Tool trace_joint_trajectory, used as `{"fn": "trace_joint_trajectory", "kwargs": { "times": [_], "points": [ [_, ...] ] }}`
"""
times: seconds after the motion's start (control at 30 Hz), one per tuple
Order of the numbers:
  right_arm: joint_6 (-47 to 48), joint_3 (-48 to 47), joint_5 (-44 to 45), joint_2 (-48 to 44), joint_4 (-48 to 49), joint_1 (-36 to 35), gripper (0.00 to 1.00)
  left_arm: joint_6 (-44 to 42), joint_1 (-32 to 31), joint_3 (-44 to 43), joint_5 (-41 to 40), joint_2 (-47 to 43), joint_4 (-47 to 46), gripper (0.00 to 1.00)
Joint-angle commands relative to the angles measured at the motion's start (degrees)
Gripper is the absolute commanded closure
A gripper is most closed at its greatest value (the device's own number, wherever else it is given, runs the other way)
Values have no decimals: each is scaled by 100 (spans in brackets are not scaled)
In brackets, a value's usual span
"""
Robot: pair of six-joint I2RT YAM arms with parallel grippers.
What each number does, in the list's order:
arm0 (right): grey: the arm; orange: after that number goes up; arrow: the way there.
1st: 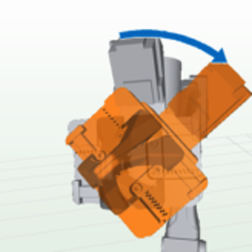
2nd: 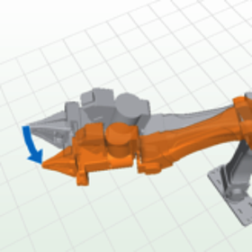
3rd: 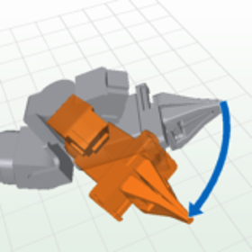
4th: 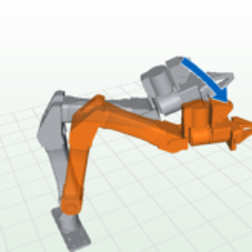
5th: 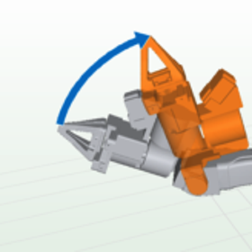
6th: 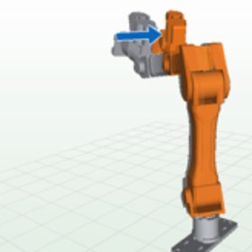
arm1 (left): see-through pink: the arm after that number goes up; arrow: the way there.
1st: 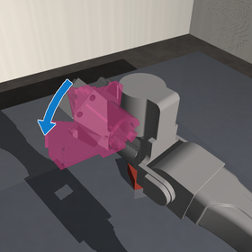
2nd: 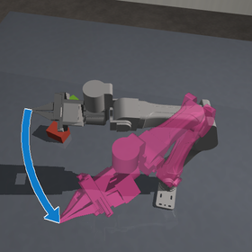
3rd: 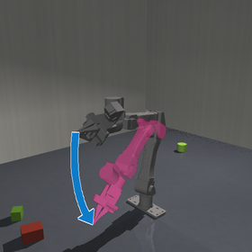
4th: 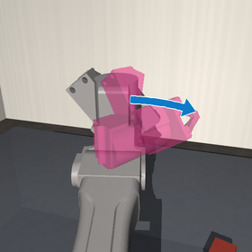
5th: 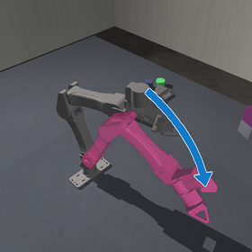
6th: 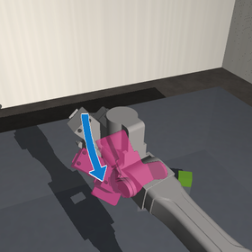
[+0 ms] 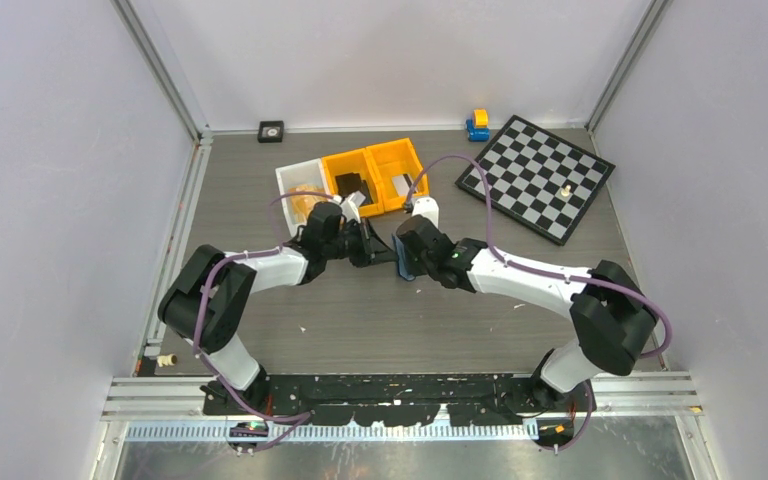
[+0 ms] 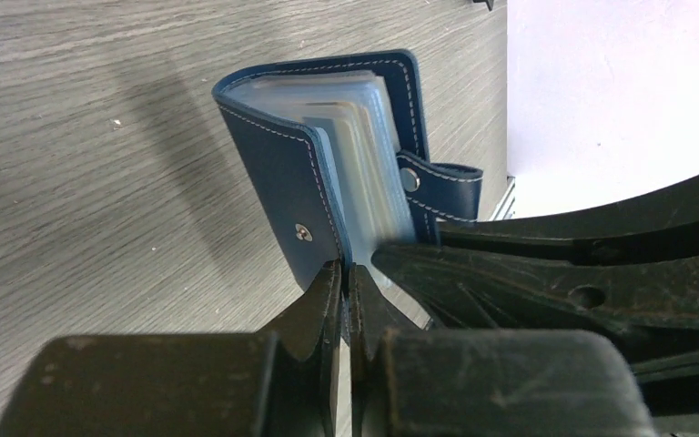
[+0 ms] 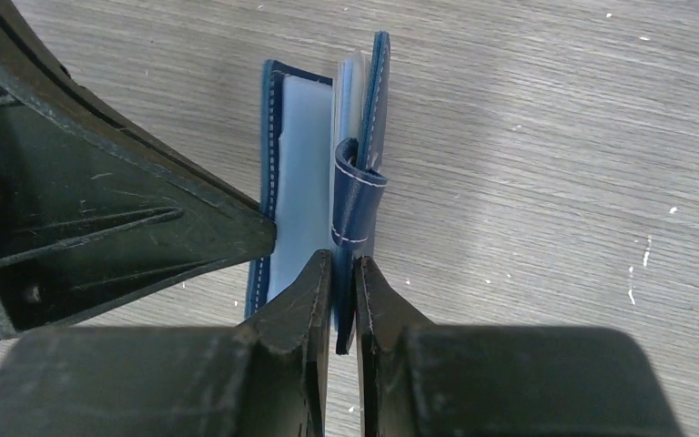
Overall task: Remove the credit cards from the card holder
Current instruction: Remove the credit card from the card holder.
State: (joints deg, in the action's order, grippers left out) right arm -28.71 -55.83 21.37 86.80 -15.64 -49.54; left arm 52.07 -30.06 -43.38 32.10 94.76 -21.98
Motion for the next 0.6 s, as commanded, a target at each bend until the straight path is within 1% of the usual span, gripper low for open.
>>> {"fn": "trace_joint_trajectory", "kwargs": {
  "times": [0.0,0.13,0.2,0.23,0.33,0.4,0.47,0.57],
  "points": [
    [30,-308,-74,60,109,-82,99,-53,-61,-240,195,-89,-162,96],
    [-54,-225,-115,30,221,-74,100,-101,-61,-326,128,3,101,96],
    [-145,-169,-64,15,277,-35,100,-101,-61,-358,92,44,190,93],
    [-181,-120,-101,-6,330,1,99,-101,-61,-383,80,68,238,90],
    [-252,41,-242,-121,537,77,100,-93,-60,-416,54,107,343,73],
    [-280,152,-251,-281,665,90,100,-92,-59,-430,39,134,394,65],
    [-304,299,-239,-449,806,106,99,-100,-57,-458,21,149,474,60],
    [-360,502,-194,-738,968,145,99,-110,-47,-470,5,141,518,58]
  ]
}}
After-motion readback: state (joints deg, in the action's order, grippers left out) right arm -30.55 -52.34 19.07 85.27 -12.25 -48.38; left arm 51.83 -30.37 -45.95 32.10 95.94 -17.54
